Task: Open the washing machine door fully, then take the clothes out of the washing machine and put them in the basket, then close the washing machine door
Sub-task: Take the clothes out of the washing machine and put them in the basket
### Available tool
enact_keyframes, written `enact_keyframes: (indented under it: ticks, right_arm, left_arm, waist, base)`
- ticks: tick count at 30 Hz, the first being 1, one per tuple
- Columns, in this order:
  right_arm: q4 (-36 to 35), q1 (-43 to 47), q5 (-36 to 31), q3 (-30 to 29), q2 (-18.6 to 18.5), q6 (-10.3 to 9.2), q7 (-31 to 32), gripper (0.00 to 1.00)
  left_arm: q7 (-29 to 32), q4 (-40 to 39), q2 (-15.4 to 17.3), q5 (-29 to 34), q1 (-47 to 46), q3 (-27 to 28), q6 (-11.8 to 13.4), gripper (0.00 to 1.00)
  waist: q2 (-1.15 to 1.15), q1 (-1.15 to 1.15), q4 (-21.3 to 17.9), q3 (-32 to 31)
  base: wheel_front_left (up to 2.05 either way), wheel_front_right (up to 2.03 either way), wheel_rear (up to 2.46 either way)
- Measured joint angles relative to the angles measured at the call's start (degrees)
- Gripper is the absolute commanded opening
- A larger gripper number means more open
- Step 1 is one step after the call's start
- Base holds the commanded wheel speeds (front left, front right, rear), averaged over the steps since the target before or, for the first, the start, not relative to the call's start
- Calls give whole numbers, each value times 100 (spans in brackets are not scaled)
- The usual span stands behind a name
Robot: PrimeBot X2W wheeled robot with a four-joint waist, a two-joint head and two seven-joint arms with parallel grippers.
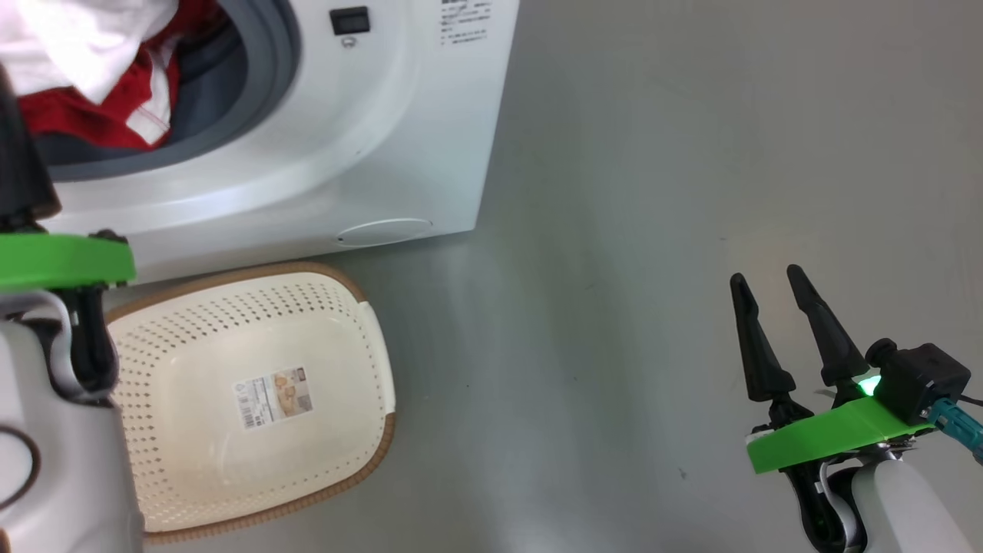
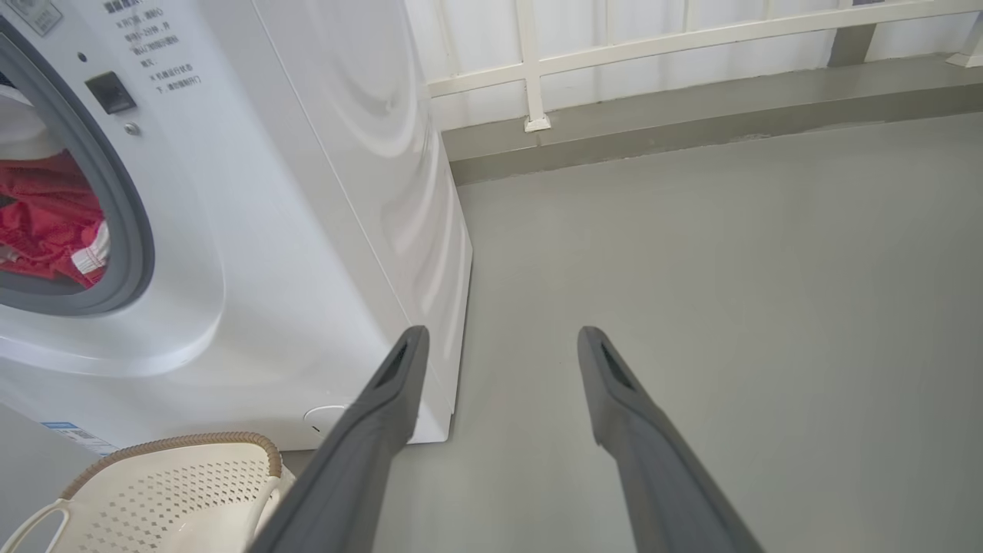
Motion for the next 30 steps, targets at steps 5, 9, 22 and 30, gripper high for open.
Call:
enact_keyframes:
  ticks: [5, 9, 22, 30]
  right_arm:
    - [1, 2, 0, -19, -2, 0, 0, 100]
    - [1, 3, 0, -20, -4, 0, 0, 100]
    - [2, 105, 0, -27, -13, 0, 0, 100]
    - [2, 105, 0, -13, -20, 0, 0, 100]
  left_arm:
    - [-1, -867, -159, 103, 392, 13, -2, 0]
    - [-2, -1522, -194, 163, 692, -116, -2, 0]
    - [-33, -3499, -233, 180, 1401, -301, 81, 0]
    - [-33, -3566, -231, 141, 1774, -620, 359, 0]
  waist:
    - [0, 0, 120, -102]
    - [0, 0, 176, -147]
    - [0, 0, 206, -187]
    - [0, 0, 246, -170]
  base:
    - [0, 0, 0]
    - [0, 0, 0]
    - [0, 0, 0]
    - [0, 0, 0]
